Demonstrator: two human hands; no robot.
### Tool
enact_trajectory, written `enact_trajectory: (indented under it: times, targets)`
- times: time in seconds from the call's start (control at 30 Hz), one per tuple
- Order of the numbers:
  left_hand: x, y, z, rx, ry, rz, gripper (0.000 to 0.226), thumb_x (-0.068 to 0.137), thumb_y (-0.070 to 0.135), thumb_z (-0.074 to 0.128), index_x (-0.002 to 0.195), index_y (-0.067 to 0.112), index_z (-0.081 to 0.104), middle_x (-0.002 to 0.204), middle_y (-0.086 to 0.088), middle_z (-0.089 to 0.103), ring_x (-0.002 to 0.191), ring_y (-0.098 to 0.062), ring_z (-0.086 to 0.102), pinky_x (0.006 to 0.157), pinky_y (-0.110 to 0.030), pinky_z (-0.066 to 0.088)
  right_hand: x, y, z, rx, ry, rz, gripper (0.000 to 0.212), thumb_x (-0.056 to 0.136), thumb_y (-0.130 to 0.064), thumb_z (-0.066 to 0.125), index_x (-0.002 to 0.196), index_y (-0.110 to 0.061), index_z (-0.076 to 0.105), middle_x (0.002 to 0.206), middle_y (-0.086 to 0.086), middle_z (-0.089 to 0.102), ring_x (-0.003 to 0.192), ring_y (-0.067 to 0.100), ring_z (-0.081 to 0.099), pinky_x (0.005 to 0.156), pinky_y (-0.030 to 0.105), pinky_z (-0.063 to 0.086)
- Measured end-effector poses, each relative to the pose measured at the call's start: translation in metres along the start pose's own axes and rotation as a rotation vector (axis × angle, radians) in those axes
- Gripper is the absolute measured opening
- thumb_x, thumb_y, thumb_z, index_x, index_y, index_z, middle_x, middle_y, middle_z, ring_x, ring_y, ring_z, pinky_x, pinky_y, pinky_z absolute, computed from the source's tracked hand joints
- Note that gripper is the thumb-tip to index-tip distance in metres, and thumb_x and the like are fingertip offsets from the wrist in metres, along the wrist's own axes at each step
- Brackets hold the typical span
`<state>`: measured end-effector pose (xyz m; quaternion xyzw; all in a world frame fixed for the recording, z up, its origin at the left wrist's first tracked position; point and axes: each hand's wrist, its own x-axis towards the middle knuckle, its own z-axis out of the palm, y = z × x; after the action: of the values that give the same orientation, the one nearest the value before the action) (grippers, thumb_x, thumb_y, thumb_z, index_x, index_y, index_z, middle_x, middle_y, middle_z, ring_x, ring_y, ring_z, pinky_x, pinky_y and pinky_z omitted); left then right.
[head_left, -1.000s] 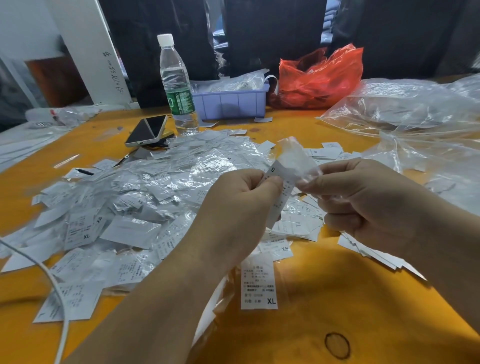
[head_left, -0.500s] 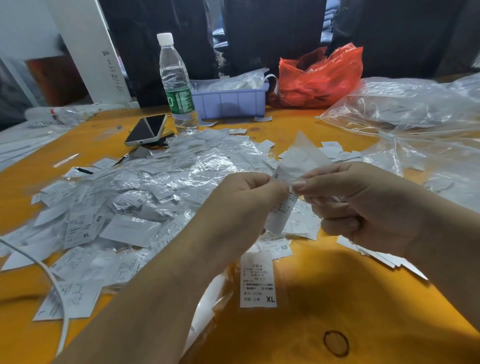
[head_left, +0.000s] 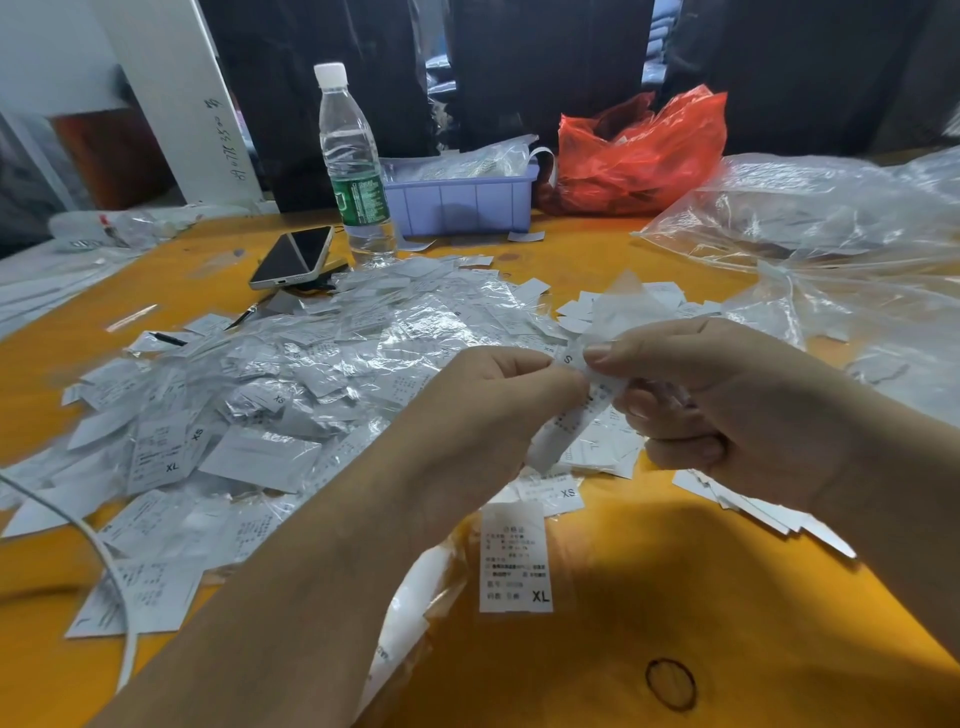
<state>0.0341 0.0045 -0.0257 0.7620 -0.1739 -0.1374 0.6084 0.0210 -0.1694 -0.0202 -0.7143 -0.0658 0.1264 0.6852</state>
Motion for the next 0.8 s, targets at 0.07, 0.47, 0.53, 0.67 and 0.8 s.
enact_trajectory:
  times: [0.07, 0.47, 0.53, 0.67, 0.8]
  targets:
    - [-0.0001, 0.0, -0.0003, 0.025, 0.026, 0.023, 0.027, 0.092, 0.019, 0.058, 0.067, 0.016, 0.068, 0.054, 0.007, 0.052, 0.048, -0.004, 0.046, 0.043, -0.011, 0.036, 0.0003, -0.0001, -0.0004, -0.016, 0.019, 0.004, 0.028, 0.079, -0.026, 0.064, 0.054, -0.015, 0.058, 0.052, 0.001, 0.033, 0.042, 0.01, 0.018, 0.036, 0.018, 0.02]
    - [0.0015, -0.0045, 0.0002, 0.089, 0.121, 0.061, 0.029, 0.098, 0.031, 0.053, 0.076, 0.022, 0.07, 0.056, 0.007, 0.059, 0.05, -0.002, 0.048, 0.053, -0.023, 0.035, -0.0011, -0.0023, -0.0006, -0.049, 0.052, -0.022, 0.03, 0.069, -0.037, 0.069, 0.069, -0.007, 0.074, 0.046, -0.001, 0.034, 0.041, 0.01, 0.02, 0.035, 0.019, 0.022]
    - [0.0012, -0.0048, 0.001, 0.117, 0.138, 0.064, 0.028, 0.098, 0.032, 0.054, 0.077, 0.023, 0.069, 0.055, 0.008, 0.059, 0.048, -0.002, 0.048, 0.053, -0.024, 0.035, -0.001, -0.0018, 0.0003, -0.07, 0.074, -0.033, 0.036, 0.067, -0.039, 0.07, 0.072, -0.005, 0.074, 0.047, 0.0, 0.033, 0.042, 0.01, 0.02, 0.035, 0.02, 0.023]
    - [0.0007, -0.0059, 0.0013, 0.116, 0.157, 0.087, 0.015, 0.095, 0.029, 0.057, 0.088, 0.024, 0.069, 0.055, 0.012, 0.061, 0.046, 0.002, 0.052, 0.045, -0.012, 0.038, -0.001, -0.0009, 0.0033, -0.125, 0.093, -0.046, 0.045, 0.068, -0.044, 0.067, 0.078, 0.0, 0.074, 0.047, 0.0, 0.032, 0.041, 0.01, 0.02, 0.036, 0.02, 0.023]
    - [0.0004, -0.0057, 0.0006, 0.091, 0.153, 0.096, 0.014, 0.094, 0.022, 0.059, 0.086, 0.02, 0.07, 0.052, 0.015, 0.058, 0.042, 0.002, 0.05, 0.043, -0.008, 0.035, -0.0002, 0.0004, 0.0036, -0.11, 0.108, -0.041, 0.049, 0.074, -0.045, 0.062, 0.077, 0.003, 0.072, 0.044, -0.002, 0.032, 0.038, 0.009, 0.019, 0.035, 0.021, 0.021]
